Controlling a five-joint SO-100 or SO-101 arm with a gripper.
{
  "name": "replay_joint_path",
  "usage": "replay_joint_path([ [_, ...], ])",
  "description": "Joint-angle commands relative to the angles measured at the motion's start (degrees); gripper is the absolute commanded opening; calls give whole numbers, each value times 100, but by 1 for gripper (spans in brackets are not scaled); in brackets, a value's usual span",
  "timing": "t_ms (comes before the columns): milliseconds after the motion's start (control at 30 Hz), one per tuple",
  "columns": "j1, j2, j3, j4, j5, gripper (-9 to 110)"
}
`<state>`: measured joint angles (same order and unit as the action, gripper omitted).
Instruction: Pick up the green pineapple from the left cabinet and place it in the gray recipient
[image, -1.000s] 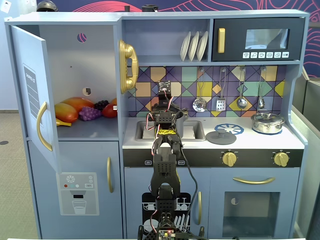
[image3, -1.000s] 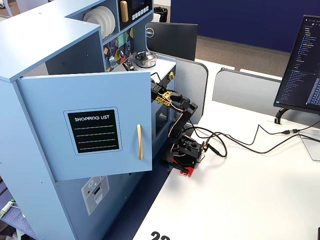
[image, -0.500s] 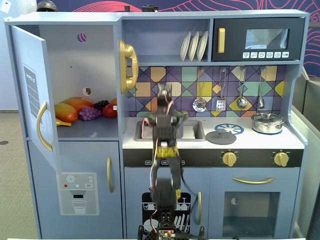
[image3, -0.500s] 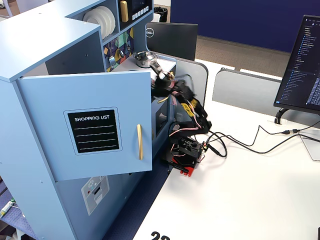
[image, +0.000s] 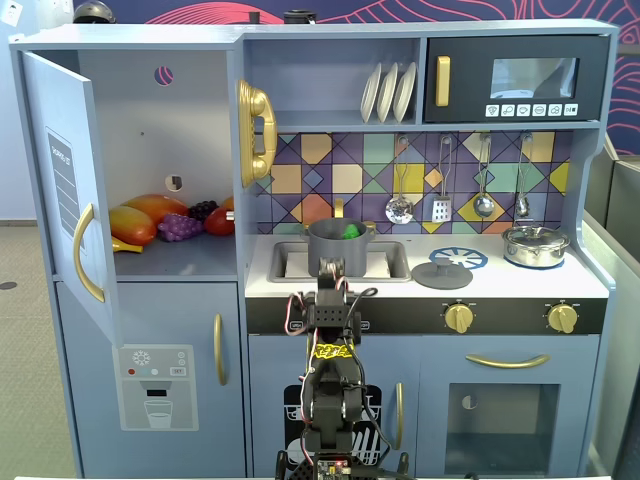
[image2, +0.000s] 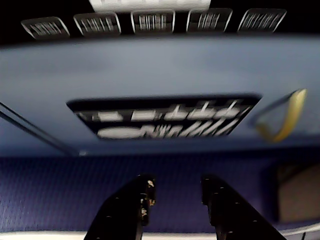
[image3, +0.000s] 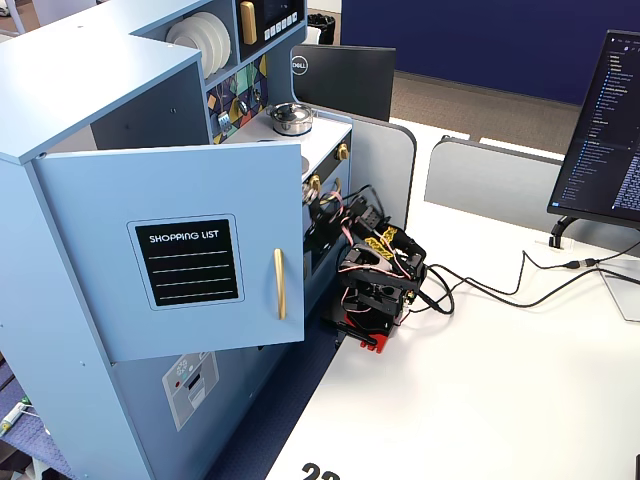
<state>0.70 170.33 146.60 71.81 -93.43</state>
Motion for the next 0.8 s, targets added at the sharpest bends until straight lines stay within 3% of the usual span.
replay_joint_path([
  [0, -79, -308, 870, -967, 105, 0],
  [400, -18, -281, 2470, -2259, 879, 0],
  [600, 9, -141, 2531, -1749, 1187, 0],
  [767, 44, 809, 2531, -167, 694, 0],
])
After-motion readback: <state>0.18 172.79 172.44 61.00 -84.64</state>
